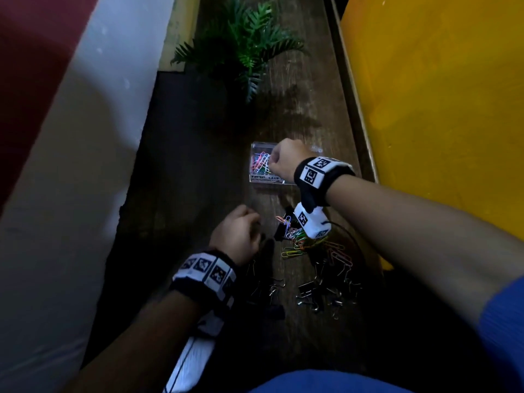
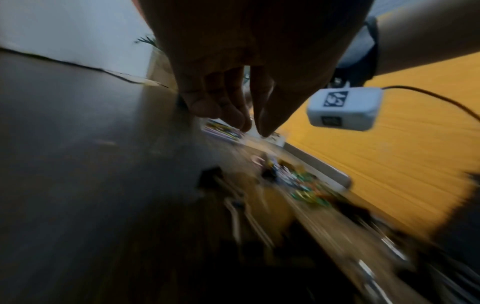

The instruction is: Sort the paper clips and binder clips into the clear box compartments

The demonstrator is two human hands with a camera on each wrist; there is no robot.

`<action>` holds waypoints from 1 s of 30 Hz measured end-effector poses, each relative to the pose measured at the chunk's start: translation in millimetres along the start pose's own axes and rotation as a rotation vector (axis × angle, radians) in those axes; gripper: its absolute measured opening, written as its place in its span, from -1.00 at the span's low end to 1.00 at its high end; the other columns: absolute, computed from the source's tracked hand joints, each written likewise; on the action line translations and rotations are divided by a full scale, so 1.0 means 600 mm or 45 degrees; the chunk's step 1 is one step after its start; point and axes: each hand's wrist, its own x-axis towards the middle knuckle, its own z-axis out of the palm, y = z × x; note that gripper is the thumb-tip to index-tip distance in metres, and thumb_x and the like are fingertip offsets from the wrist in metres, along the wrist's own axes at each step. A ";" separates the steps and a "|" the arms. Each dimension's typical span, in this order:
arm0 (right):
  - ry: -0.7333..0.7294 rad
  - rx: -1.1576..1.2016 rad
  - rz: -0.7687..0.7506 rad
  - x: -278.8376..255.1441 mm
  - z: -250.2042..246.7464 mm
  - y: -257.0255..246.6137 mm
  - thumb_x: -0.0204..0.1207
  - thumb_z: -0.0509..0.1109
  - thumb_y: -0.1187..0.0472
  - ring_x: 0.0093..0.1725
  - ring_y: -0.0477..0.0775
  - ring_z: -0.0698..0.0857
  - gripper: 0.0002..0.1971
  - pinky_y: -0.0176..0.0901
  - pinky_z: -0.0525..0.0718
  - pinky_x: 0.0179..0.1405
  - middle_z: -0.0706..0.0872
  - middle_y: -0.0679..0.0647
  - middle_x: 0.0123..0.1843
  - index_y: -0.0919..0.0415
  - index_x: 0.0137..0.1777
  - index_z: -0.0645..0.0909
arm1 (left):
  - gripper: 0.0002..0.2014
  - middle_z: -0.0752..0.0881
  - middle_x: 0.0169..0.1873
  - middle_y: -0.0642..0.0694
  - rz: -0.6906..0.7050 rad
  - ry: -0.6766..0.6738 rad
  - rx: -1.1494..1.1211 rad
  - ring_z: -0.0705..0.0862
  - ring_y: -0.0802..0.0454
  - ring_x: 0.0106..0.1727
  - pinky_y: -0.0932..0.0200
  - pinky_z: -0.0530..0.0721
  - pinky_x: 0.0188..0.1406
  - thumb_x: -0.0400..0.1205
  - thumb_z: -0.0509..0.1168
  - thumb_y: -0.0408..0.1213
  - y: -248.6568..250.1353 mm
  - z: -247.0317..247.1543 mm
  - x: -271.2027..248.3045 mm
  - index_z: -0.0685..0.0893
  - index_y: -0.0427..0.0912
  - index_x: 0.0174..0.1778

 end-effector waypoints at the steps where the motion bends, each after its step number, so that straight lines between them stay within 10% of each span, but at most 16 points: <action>1: 0.006 0.011 -0.025 -0.007 -0.001 0.006 0.50 0.42 0.17 -0.11 0.07 0.73 -0.91 -0.11 0.71 -0.14 0.77 0.08 -0.06 0.12 -0.08 0.74 | -0.85 0.61 -0.05 0.04 0.028 -0.021 -0.001 0.66 -0.04 -0.06 0.04 0.67 -0.17 0.46 0.36 -0.17 0.003 0.009 -0.009 0.71 -0.02 -0.08; 11: 0.252 0.323 0.078 -0.201 -0.001 0.151 0.52 0.44 0.20 -0.18 -0.19 0.61 -0.93 -0.45 0.47 -0.23 0.70 -0.11 -0.14 0.06 -0.03 0.71 | -0.70 0.59 0.10 -0.02 0.482 -0.343 0.439 0.55 -0.10 0.09 0.01 0.54 -0.01 0.55 0.26 -0.22 0.072 0.069 -0.029 0.67 0.00 0.20; 17: 0.244 0.250 0.278 -0.322 0.054 0.251 0.51 0.45 0.26 -0.09 -0.06 0.63 -0.89 -0.30 0.45 -0.10 0.74 0.02 -0.06 0.14 0.00 0.74 | -0.48 0.39 0.40 0.06 0.470 -0.485 0.549 0.40 -0.02 0.25 0.08 0.41 0.20 0.58 0.21 -0.21 0.049 0.071 -0.073 0.43 0.05 0.52; 24: 0.232 0.237 0.277 -0.372 0.104 0.267 0.51 0.43 0.22 -0.09 0.00 0.64 -0.89 -0.21 0.54 -0.13 0.67 -0.01 -0.09 0.11 0.00 0.74 | -0.78 0.66 -0.12 0.06 0.430 -0.300 0.470 0.65 -0.02 -0.14 0.12 0.62 -0.24 0.35 0.40 -0.23 0.034 0.064 -0.110 0.70 0.01 -0.08; 30: 0.250 0.227 0.273 -0.362 0.106 0.258 0.51 0.43 0.18 -0.13 -0.06 0.61 -0.92 -0.21 0.51 -0.18 0.65 -0.06 -0.11 0.04 -0.04 0.72 | -0.79 0.68 0.02 0.03 0.266 -0.286 0.471 0.58 -0.03 0.10 0.11 0.52 0.03 0.54 0.26 -0.30 0.049 0.059 -0.091 0.61 -0.01 0.08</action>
